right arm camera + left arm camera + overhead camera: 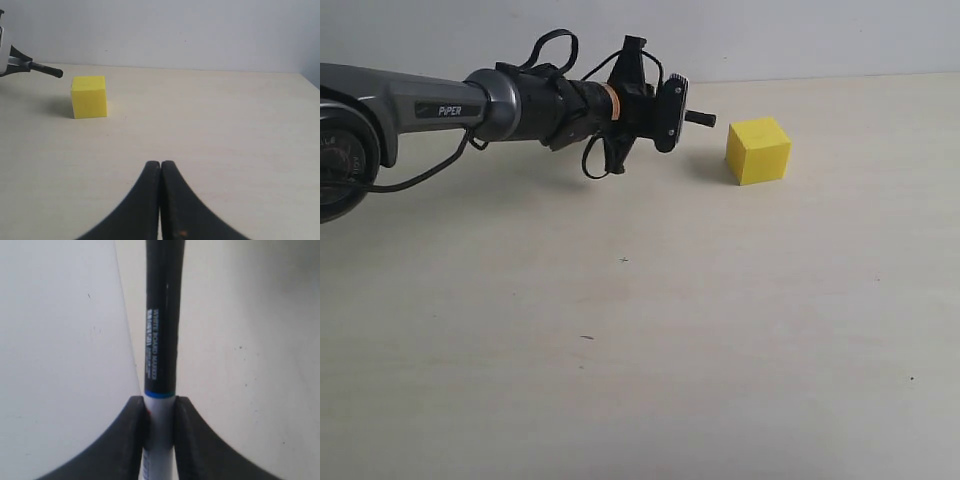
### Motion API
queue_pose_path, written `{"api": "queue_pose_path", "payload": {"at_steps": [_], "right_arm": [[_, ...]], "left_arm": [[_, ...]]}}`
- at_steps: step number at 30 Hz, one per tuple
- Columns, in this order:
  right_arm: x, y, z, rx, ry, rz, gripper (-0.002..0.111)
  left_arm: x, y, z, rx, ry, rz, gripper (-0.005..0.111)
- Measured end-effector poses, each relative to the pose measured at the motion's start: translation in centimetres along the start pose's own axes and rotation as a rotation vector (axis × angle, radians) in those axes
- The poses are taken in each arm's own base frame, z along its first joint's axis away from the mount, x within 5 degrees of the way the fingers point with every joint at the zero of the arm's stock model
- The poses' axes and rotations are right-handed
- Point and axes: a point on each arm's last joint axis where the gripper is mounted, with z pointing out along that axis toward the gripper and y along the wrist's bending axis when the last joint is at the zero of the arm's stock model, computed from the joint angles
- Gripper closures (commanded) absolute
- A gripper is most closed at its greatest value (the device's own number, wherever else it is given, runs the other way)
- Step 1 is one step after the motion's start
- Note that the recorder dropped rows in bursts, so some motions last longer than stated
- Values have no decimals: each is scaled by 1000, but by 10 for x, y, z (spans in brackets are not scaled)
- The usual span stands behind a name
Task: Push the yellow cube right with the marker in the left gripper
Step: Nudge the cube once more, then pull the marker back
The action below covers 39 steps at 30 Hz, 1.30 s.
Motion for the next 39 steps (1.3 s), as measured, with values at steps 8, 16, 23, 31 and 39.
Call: {"api": "queue_pose_path", "payload": {"at_steps": [8, 16, 23, 31, 39], "right_arm": [[0, 0, 0, 0, 0, 0, 108], [0, 0, 0, 0, 0, 0, 108], [0, 0, 0, 0, 0, 0, 108], [0, 0, 0, 0, 0, 0, 108], [0, 0, 0, 0, 0, 0, 108]], "left_arm": [[9, -12, 10, -51, -62, 106, 107], [-1, -24, 19, -147, -209, 187, 107], [8, -16, 31, -222, -241, 184, 107], [10, -16, 34, -209, -282, 168, 107], [18, -12, 34, -181, -194, -3, 107]]}}
